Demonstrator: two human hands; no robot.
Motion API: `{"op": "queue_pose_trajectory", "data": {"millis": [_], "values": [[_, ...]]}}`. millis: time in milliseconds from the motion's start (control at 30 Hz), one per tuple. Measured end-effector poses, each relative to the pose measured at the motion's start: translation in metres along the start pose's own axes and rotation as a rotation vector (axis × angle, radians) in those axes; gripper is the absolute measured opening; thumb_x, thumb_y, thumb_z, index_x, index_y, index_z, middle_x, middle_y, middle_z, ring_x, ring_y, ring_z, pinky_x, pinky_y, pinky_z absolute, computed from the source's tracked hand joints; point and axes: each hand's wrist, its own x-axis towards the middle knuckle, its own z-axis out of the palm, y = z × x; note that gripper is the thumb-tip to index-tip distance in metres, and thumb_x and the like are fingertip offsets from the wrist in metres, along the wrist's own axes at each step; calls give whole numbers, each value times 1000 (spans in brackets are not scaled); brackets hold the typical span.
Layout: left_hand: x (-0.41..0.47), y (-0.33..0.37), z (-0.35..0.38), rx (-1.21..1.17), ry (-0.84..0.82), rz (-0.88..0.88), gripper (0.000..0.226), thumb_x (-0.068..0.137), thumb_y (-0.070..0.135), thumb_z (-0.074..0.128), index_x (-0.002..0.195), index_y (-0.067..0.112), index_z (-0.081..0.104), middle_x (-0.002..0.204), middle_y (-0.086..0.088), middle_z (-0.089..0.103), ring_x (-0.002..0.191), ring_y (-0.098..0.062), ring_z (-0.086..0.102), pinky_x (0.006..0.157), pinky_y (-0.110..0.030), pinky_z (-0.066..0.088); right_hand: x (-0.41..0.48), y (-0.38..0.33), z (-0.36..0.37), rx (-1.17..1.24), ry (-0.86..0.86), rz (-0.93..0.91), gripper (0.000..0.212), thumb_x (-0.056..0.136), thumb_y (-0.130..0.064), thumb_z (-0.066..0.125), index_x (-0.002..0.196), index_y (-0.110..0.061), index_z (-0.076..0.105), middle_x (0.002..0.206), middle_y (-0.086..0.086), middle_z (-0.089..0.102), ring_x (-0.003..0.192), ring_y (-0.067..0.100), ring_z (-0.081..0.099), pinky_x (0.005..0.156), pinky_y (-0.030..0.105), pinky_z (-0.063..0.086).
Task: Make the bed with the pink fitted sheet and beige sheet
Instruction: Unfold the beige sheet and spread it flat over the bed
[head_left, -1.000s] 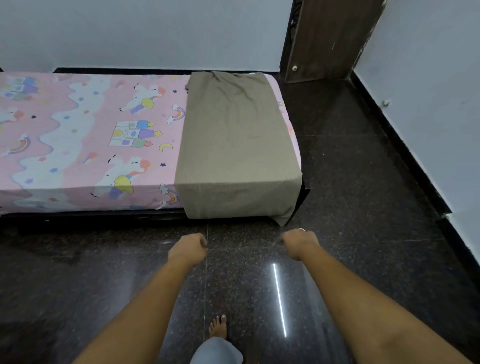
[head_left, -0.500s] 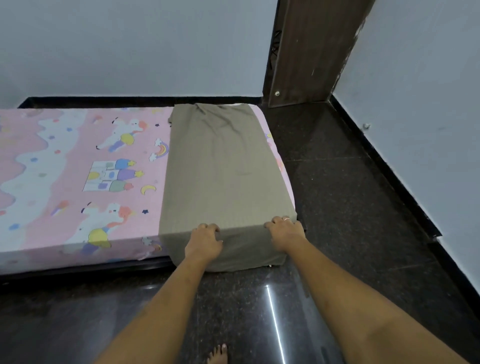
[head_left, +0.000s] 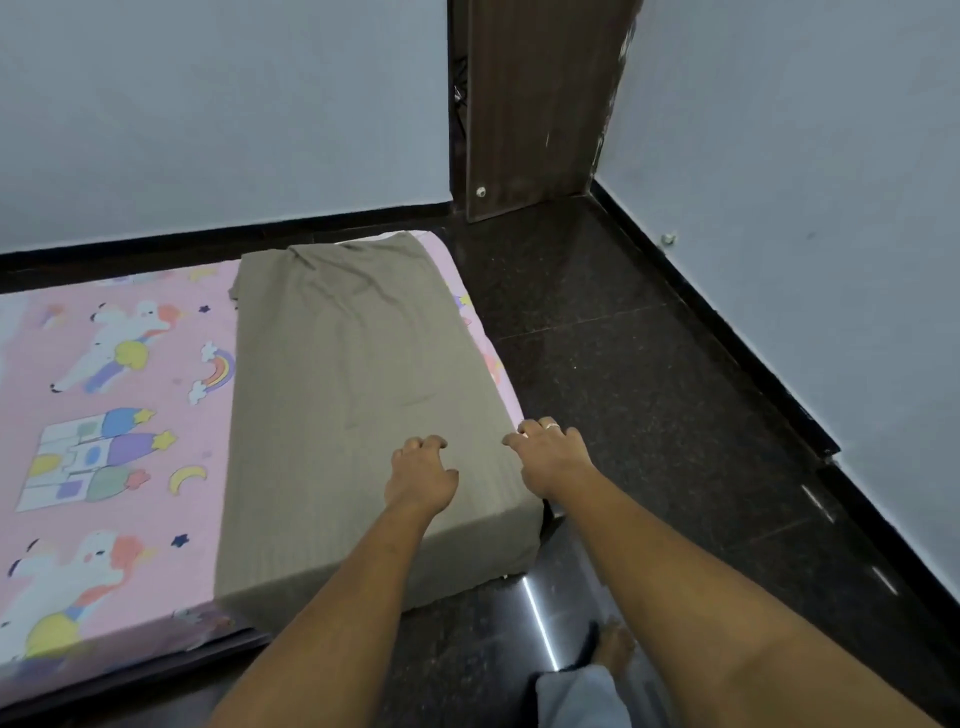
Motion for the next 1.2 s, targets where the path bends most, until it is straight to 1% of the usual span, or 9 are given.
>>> {"op": "queue_pose_trajectory", "data": {"millis": [233, 367, 433, 633, 767, 867, 1000, 1100, 1200], "values": [[92, 98, 16, -95, 48, -150, 49, 90, 23, 56, 136, 16, 43, 138, -13, 41, 128, -29, 35, 102, -37, 37, 77, 116, -34, -14, -33, -132, 55, 93, -19, 49, 145, -28, 31, 146, 3, 31, 136, 28, 25, 104, 48, 31], [145, 146, 18, -113, 86, -162, 50, 89, 25, 59, 135, 14, 44, 135, -16, 43, 126, -32, 39, 104, -38, 35, 123, 180, -67, -17, -20, -144, 59, 92, -18, 52, 146, -28, 31, 147, 3, 30, 137, 29, 24, 106, 48, 31], [167, 156, 18, -133, 109, -171, 50, 88, 26, 60, 135, 14, 45, 134, -15, 44, 125, -32, 40, 103, -40, 36, 145, 198, -82, -22, -28, -164, 60, 92, -16, 53, 146, -28, 30, 147, 3, 30, 137, 30, 23, 106, 48, 31], [230, 153, 18, -235, 155, -389, 51, 89, 25, 60, 135, 10, 43, 133, -18, 46, 124, -33, 44, 102, -39, 37, 221, 205, -118, -46, -24, -302, 57, 93, -16, 51, 145, -29, 32, 147, 2, 31, 137, 29, 24, 106, 48, 31], [277, 167, 17, -286, 147, -443, 52, 87, 27, 60, 134, 11, 43, 130, -17, 48, 121, -32, 47, 102, -38, 38, 278, 205, -138, -87, -7, -422, 58, 93, -19, 52, 146, -30, 31, 147, 1, 32, 136, 27, 25, 106, 47, 32], [327, 174, 8, -308, 153, -484, 50, 88, 27, 57, 134, 11, 43, 129, -17, 49, 119, -32, 49, 101, -36, 38, 340, 208, -161, -94, -7, -464, 57, 92, -21, 52, 144, -31, 32, 146, 1, 33, 135, 27, 27, 104, 47, 34], [406, 177, -22, -375, 194, -566, 54, 89, 33, 59, 135, 11, 43, 131, -15, 51, 121, -30, 49, 100, -32, 36, 433, 211, -200, -107, -48, -494, 55, 93, -20, 50, 144, -32, 32, 146, 1, 33, 135, 27, 27, 103, 46, 35], [467, 181, -56, -430, 202, -639, 54, 88, 25, 59, 137, 10, 42, 130, -14, 51, 121, -28, 49, 99, -31, 36, 500, 210, -229, -130, -98, -519, 55, 94, -20, 49, 144, -31, 32, 146, 3, 33, 135, 28, 27, 103, 46, 34], [526, 185, -88, -473, 234, -658, 52, 88, 23, 58, 136, 10, 43, 133, -14, 50, 123, -28, 48, 100, -30, 35, 561, 210, -259, -110, -106, -547, 55, 94, -19, 50, 145, -31, 32, 145, 3, 33, 135, 28, 26, 103, 46, 34]]}}
